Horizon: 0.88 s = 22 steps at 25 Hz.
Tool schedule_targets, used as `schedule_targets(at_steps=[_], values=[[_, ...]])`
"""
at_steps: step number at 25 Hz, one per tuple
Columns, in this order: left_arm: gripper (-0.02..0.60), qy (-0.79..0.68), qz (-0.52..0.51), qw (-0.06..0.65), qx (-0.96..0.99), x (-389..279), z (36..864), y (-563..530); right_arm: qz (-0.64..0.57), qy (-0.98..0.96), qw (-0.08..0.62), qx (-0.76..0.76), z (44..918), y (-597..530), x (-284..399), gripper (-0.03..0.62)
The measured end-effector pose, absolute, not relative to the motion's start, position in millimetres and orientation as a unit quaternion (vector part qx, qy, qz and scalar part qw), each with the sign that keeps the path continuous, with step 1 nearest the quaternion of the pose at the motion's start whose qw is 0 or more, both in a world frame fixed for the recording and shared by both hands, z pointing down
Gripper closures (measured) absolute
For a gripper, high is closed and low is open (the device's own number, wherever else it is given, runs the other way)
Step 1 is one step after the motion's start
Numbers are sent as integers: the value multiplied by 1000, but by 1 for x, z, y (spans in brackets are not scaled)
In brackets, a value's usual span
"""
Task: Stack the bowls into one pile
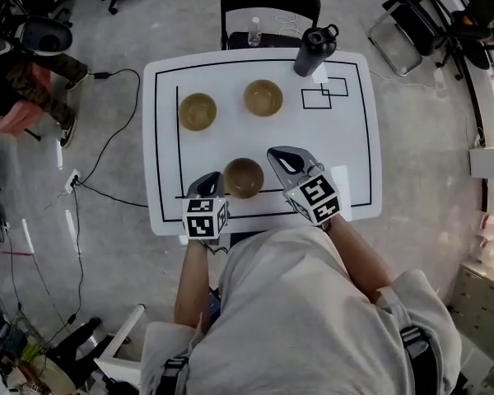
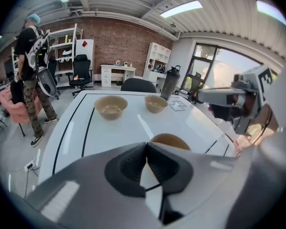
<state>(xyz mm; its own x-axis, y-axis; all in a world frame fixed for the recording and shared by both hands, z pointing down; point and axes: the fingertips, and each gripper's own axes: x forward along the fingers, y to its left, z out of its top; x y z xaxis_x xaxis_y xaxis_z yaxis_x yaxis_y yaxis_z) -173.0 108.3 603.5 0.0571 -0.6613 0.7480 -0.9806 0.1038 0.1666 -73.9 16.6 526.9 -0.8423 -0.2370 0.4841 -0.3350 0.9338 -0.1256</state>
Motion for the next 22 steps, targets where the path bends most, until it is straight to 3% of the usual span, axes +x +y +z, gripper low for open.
schedule_targets(at_steps=[3,5,6,22], values=[[573,-640,210,376,636,-174,607,105,102,-953,235,163,528,8,-78,594],[474,-622,223,388,643,-171,615,107,103,-951,236,171,530,6,-77,594],[469,-614,233,391,645,-170,619,108,105,-950,236,174,531,6,-76,594],[484,-558,274,427,656,-161,653,112,110,-941,242,208,533,4,-68,594]])
